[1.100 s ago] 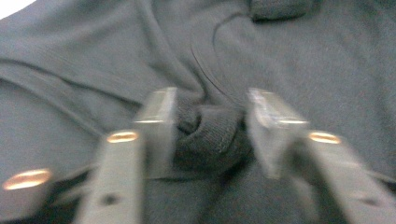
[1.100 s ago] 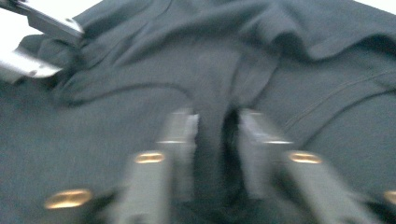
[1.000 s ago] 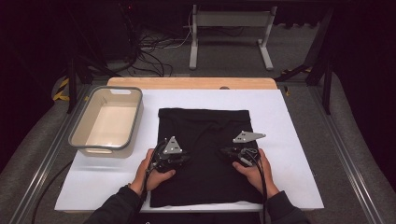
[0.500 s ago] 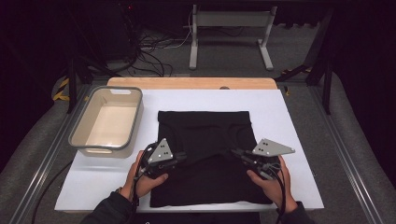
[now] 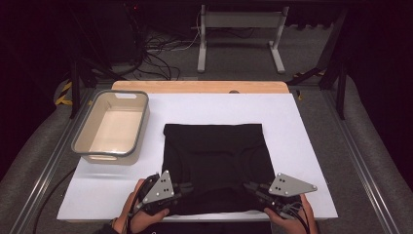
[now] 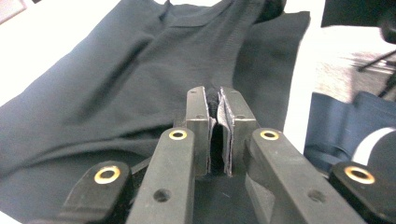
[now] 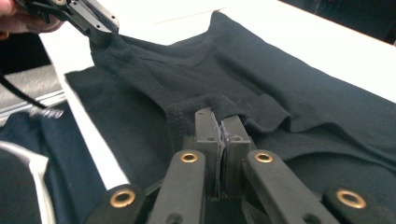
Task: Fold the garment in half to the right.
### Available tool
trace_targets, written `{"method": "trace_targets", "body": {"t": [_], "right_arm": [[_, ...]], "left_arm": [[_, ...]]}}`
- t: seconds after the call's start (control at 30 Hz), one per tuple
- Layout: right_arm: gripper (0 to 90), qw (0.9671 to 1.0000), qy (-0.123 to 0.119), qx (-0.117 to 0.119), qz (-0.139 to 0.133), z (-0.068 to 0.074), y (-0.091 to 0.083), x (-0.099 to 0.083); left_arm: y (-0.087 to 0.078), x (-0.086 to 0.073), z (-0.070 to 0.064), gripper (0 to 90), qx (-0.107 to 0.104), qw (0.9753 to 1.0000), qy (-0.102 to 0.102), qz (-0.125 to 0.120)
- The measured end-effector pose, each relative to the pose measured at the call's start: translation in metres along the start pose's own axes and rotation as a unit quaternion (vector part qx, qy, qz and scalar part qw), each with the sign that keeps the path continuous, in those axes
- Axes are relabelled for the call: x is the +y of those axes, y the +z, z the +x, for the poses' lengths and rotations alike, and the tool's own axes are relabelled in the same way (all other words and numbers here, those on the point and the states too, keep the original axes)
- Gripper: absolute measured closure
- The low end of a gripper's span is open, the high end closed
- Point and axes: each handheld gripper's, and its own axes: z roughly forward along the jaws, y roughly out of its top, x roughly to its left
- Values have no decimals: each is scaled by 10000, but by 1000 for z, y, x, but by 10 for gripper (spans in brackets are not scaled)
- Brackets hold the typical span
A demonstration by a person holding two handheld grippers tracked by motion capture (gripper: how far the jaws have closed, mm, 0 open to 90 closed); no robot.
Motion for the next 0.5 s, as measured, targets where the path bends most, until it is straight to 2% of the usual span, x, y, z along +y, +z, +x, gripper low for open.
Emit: {"method": "trace_targets", "body": {"t": [0.1, 0.3, 0.37, 0.43, 0.5], "right_arm": [[880, 9999, 42, 100, 82, 6, 1, -6], [867, 9991, 24, 239, 339, 17, 7, -19], [836, 9989, 38, 278, 377, 19, 9, -22], [800, 9988, 34, 273, 409, 20, 9, -23], [739, 9992, 57, 224, 330, 20, 7, -22]], "left_arm": [[0, -6, -6, 834, -48, 9999, 39, 99], [3, -19, -11, 812, -194, 9994, -101, 261], [4, -22, -13, 771, -242, 9991, -87, 343], [2, -24, -15, 772, -268, 9990, -76, 338], [-2, -24, -16, 759, -307, 9992, -110, 245]]}}
